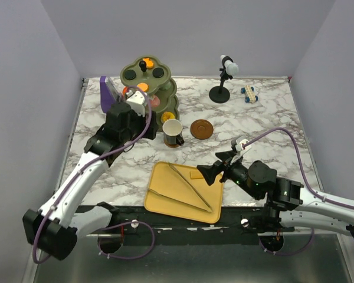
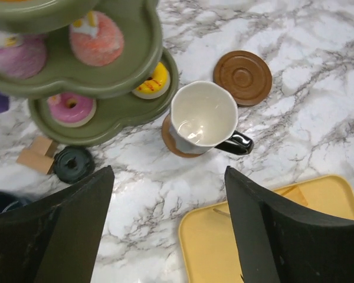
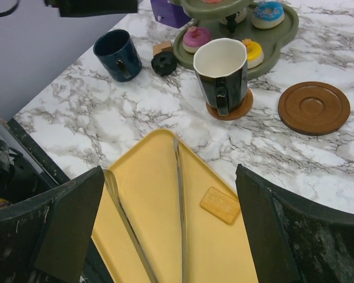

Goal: Serve the afternoon tea
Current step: Place the cup on the coaster, then pick up the cup at the center of the board.

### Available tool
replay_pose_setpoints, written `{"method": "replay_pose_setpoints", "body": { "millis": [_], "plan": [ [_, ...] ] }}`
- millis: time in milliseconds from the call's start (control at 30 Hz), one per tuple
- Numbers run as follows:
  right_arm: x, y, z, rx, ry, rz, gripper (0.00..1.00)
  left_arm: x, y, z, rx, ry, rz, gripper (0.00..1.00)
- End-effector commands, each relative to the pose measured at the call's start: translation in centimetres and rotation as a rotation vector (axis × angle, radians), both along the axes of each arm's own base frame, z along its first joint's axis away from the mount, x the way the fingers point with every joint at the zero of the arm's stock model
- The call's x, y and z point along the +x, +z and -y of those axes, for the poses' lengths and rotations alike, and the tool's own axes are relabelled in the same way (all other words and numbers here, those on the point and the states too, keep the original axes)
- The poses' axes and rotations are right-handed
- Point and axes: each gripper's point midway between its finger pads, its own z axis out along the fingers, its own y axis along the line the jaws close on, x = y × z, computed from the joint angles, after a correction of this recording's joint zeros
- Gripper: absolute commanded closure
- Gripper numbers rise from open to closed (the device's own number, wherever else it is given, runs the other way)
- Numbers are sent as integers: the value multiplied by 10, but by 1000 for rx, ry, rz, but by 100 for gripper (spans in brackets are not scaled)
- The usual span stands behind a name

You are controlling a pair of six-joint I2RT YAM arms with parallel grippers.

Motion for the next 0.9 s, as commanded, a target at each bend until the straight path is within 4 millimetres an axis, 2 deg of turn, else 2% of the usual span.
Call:
{"method": "replay_pose_setpoints", "body": {
  "millis": [0, 33, 133, 167, 267, 433, 533, 667, 867],
  "plan": [
    [-2, 1, -5, 10, 15, -8, 0, -25, -2, -54, -28, 292, -6, 7],
    [-3, 0, -5, 10, 19, -9, 0, -30, -5, -67, -27, 364, -7, 2],
    [-4, 0, -5, 18, 26, -13, 0, -45, -21, -108, -70, 600, -79, 1],
    [-5, 1, -5, 22, 28, -15, 0, -50, -28, -114, -91, 632, -129, 1],
    [-7, 0, -6, 26, 39, -19, 1, -52, -48, -140, -147, 755, -247, 1],
    [-8, 1, -7, 26, 48, -28, 1, -48, -67, -182, -250, 960, -283, 2],
    [-10, 1, -8, 16, 59, -35, 1, -37, -81, -190, -322, 988, -333, 8],
    [-12, 0, -9, 14, 71, -39, 1, -27, -104, -206, -299, 1056, -429, 14],
    [-11, 0, -9, 20, 65, -39, 1, -11, -116, -225, -311, 1094, -465, 20]
  ]
}}
